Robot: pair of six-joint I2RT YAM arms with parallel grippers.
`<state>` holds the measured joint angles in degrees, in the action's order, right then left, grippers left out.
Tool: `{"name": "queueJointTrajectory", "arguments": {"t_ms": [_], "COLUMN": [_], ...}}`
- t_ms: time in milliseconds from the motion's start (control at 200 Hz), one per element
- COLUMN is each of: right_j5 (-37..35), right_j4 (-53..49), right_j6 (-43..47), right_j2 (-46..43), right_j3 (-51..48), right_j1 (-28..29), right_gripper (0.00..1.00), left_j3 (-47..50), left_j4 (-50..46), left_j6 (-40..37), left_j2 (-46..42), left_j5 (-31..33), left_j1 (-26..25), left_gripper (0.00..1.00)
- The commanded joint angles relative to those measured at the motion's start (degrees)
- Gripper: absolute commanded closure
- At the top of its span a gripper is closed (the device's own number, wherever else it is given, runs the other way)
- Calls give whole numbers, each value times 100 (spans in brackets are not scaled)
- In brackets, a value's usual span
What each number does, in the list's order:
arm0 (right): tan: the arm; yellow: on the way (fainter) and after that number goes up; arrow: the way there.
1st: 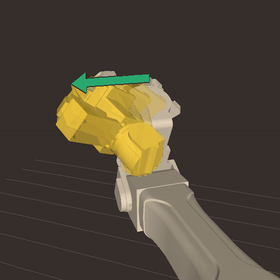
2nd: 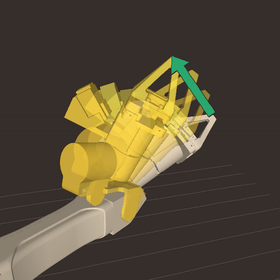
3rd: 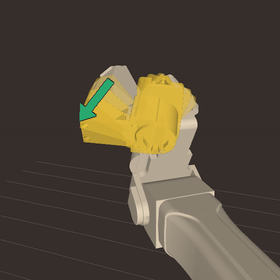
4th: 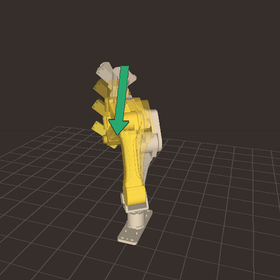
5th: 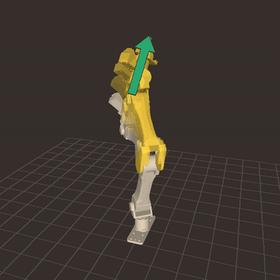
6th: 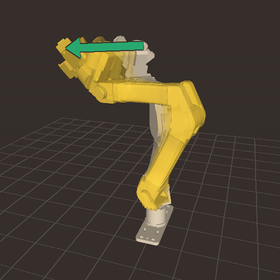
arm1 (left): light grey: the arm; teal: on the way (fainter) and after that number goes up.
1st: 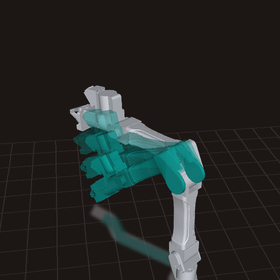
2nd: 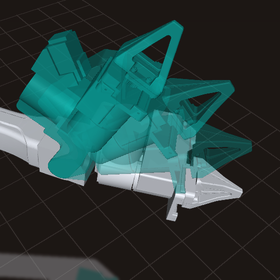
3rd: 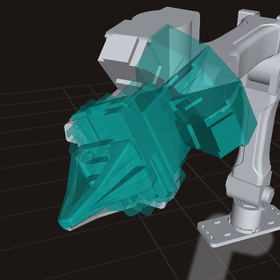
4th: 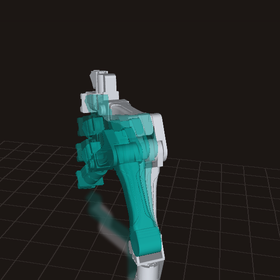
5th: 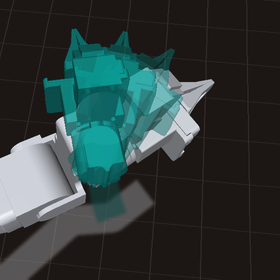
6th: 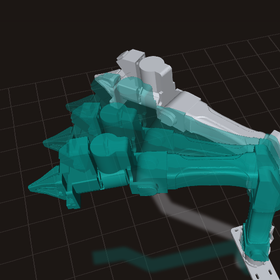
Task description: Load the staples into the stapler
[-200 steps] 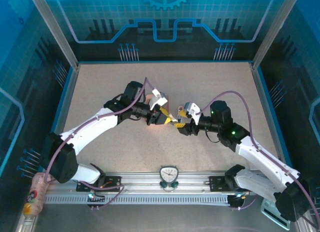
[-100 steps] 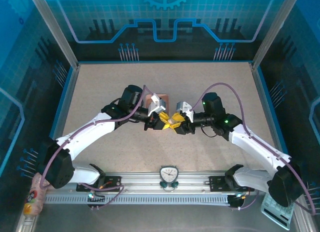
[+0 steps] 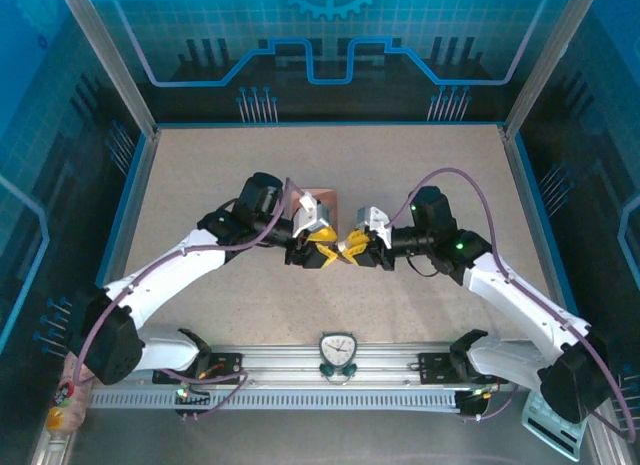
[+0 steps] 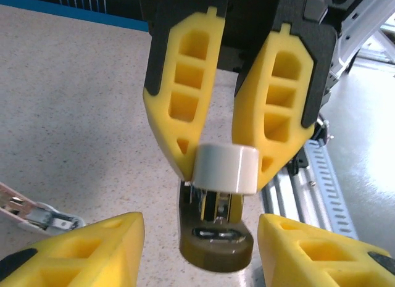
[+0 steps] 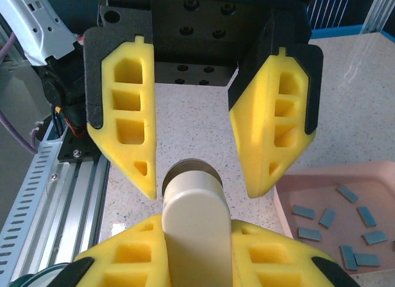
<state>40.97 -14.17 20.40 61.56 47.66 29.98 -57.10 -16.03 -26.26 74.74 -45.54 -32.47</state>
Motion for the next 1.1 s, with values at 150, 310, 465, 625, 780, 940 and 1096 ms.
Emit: {"name": "queueJointTrajectory", "arguments": {"t_ms": [150, 310, 465, 625, 780, 940, 1096], "right_j5": [187, 237, 253, 280, -601, -1411, -2104], "right_j4": [-59, 49, 99, 202, 311, 533, 621], "right_j6": [313, 307, 289, 212, -777, -2368, -2739], "right_j2": [-6, 57, 93, 76, -111, -353, -419], "right_j3": [21, 54, 75, 40, -16, -267, -397], "right_j1": [-27, -27, -18, -20, -5, 159, 642], "right_gripper": [85, 85, 85, 84, 42, 32, 26], "left_j3": [95, 81, 137, 103, 141, 270, 313], "left_j4": [-380, -396, -248, -251, -176, 63, 74], "left_j6": [-789, -835, -754, -714, -705, -735, -749], "left_j2": [-185, -126, -165, -126, -165, -242, -241], "left_j5": [375, 462, 476, 586, 1063, 1334, 1468], "left_j1": [-203, -296, -335, -351, -365, -387, -412], "left_gripper": [47, 57, 60, 79, 93, 94, 95]}}
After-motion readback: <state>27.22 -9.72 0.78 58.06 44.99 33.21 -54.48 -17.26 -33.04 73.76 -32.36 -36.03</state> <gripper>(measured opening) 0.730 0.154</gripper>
